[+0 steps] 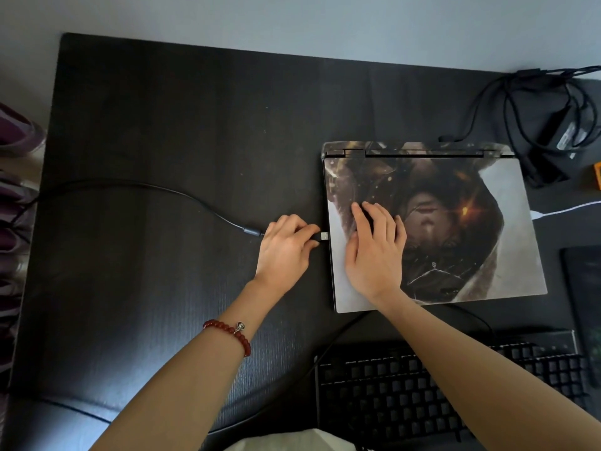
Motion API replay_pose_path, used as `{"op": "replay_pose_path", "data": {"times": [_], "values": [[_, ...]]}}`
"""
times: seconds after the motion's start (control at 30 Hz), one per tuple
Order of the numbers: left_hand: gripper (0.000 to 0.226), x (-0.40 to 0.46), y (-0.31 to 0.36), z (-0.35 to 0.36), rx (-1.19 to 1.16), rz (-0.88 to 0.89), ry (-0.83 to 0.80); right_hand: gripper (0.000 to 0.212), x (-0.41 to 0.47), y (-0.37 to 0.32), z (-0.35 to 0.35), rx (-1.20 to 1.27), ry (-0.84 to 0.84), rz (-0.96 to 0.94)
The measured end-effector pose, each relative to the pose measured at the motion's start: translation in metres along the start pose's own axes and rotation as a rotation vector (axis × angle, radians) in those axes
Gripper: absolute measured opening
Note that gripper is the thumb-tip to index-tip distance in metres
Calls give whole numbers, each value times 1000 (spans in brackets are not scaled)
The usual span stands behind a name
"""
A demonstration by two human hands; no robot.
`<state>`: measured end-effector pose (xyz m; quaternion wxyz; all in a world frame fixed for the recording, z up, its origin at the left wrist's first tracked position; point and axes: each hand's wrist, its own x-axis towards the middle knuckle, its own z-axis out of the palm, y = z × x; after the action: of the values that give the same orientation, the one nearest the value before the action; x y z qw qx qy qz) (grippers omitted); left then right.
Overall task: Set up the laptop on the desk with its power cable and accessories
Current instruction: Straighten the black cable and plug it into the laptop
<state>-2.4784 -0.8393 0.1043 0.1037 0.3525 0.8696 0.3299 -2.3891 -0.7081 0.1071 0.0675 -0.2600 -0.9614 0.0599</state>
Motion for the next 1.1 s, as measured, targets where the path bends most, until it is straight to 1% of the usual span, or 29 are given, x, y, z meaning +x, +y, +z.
{"op": "replay_pose_path", "data": {"times": [0.13, 0.2, 0.27, 0.33, 0.47, 0.6, 0.7, 0.77, 0.83, 1.1], "values": [[21, 2, 2, -6, 74, 46, -42, 47, -1, 2, 0, 18, 11, 1], [20, 2, 1, -9, 106, 20, -37, 47, 0, 3, 0, 30, 9, 2], [18, 0, -1, -13, 83, -34, -26, 47, 0, 3, 1, 34, 8, 2], [16, -1, -2, -17, 43, -51, -30, 47, 0, 3, 2, 34, 10, 2], [18, 4, 2, -16, 46, -3, -60, 47, 0, 4, 2, 44, 14, 5], [20, 4, 2, -9, 20, -18, -47, 47, 0, 3, 1, 42, 9, 5], [20, 1, 2, -2, -69, -97, -16, 47, 0, 3, 1, 42, 7, 6], [14, 1, 3, 2, -129, -198, 23, 47, 0, 4, 1, 39, 4, 5], [9, 1, 4, 6, -141, -265, 52, 47, 0, 3, 2, 38, 4, 6], [9, 1, 9, 14, -157, -359, 121, 47, 0, 2, 0, 45, 3, 10]]}}
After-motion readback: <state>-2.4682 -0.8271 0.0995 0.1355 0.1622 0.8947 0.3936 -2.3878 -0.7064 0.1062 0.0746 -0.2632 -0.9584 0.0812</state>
